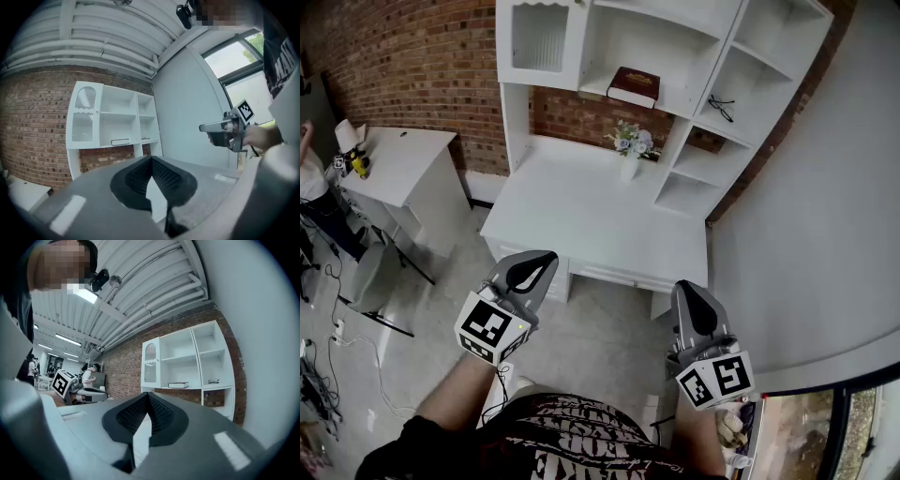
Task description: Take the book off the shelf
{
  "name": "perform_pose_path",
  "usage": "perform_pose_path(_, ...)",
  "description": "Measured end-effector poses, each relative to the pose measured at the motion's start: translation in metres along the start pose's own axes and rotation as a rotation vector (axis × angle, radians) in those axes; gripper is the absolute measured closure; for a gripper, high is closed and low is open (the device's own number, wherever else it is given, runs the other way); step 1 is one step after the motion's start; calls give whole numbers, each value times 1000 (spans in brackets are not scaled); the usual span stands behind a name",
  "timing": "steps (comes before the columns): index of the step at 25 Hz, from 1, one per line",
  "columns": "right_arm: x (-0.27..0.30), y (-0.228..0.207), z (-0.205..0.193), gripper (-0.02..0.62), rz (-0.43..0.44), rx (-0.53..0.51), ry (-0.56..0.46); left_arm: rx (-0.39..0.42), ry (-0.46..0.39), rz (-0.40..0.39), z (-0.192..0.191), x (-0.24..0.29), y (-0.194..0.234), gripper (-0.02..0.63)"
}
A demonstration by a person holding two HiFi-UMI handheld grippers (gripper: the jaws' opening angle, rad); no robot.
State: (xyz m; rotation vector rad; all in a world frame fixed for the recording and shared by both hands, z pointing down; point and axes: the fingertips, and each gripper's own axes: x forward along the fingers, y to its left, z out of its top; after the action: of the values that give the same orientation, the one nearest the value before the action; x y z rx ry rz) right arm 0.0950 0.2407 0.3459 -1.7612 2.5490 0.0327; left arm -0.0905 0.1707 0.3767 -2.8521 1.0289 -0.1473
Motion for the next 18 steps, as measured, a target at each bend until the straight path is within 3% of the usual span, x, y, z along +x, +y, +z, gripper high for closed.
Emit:
perform_pose_path(7,-31,2,-3,574,49,18,-15,16,37,35,2,-21,-41,606)
perform_pose_path(12,-35,17,-9,572,81,85,-33,8,62,39,-5,-38,-42,606)
perform_pose_path(18,-29,34,-26,572,41,123,11,-13,70,4,-18,-45,-29,606)
